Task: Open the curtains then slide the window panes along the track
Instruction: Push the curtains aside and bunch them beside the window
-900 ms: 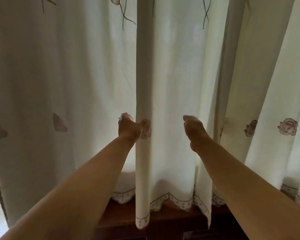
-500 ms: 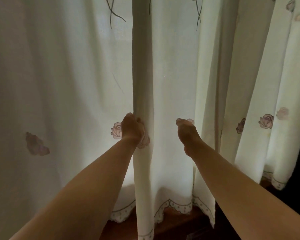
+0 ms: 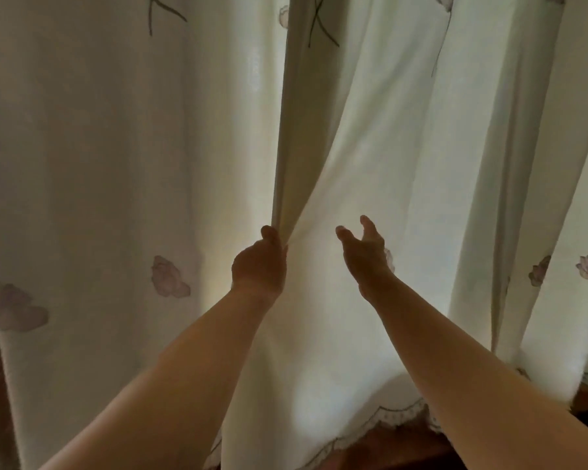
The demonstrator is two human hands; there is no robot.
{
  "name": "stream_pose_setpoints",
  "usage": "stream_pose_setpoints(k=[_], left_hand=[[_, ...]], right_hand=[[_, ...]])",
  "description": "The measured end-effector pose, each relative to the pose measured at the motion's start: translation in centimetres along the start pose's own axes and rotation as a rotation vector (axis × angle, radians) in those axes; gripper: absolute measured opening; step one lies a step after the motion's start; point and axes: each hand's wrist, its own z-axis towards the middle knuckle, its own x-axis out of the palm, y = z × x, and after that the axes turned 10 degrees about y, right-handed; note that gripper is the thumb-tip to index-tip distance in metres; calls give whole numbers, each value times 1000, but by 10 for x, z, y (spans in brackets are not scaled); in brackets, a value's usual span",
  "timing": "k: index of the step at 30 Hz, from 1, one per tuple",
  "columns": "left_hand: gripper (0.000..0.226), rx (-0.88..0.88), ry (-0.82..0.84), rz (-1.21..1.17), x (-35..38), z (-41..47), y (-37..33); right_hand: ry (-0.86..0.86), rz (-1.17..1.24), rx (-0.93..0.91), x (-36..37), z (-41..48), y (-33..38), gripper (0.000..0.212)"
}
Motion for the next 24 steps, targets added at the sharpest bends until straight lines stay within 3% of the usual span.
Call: stream_pose_setpoints(k=[3,7,13,19,22,24], left_hand=[[24,-40,-29,22,-17,-4,29],[28,-142,-45,26,-36,-8,73],[26,-285,-100,139,-48,-25,135],[25,-484,-69,19,-68,-26,170],[45,-551,-174,-75,-59,-28,160],[83,-534,-249,-185,-53,-30,138]], right_hand=[[13,-77,-19,23,1,8,93],[48,-31,-37,53,10,10,112],[135,-2,-40,89,10,12,115],[175,13,-79,101,6,11,110],[169,3,-70,94,10,6,109],[150,-5,-67,85,15,1,106]])
